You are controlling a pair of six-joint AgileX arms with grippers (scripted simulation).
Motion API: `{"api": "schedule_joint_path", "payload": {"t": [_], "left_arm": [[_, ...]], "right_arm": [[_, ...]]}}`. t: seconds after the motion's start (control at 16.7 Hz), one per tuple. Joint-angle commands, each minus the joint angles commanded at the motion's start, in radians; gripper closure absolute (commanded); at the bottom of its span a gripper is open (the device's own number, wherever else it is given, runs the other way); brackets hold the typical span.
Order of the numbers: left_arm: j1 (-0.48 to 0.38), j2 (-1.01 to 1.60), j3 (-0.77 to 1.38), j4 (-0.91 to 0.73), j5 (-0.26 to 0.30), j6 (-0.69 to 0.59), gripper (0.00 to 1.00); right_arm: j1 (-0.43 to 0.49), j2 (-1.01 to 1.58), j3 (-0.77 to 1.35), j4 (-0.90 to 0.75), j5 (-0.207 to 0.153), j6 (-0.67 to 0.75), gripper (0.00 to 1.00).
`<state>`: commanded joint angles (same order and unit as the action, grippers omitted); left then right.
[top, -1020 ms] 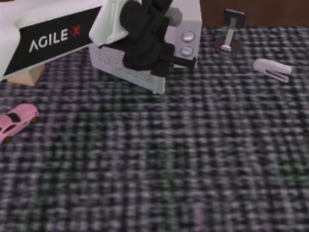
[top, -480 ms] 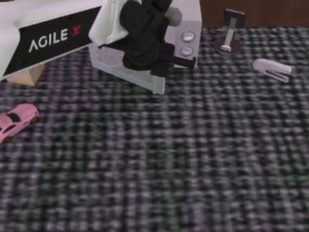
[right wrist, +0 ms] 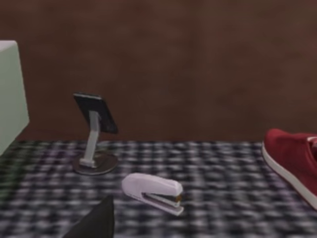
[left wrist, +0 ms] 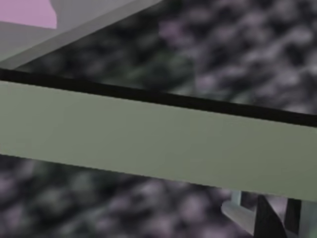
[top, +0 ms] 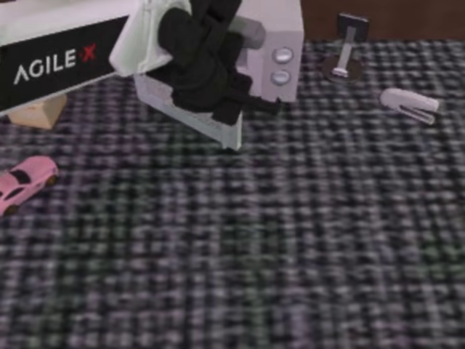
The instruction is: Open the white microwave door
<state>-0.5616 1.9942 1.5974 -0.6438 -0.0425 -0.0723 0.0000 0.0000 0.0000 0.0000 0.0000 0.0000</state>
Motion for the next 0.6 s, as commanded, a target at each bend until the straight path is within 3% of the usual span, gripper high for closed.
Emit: {"api": "schedule_joint_path", "payload": {"t": [0.6], "left_arm": [[0.003, -0.005, -0.009, 0.003, 0.005, 0.009, 1.00]], "right_arm": [[0.000, 0.000, 0.000, 0.000, 0.000, 0.000, 0.00]]}}
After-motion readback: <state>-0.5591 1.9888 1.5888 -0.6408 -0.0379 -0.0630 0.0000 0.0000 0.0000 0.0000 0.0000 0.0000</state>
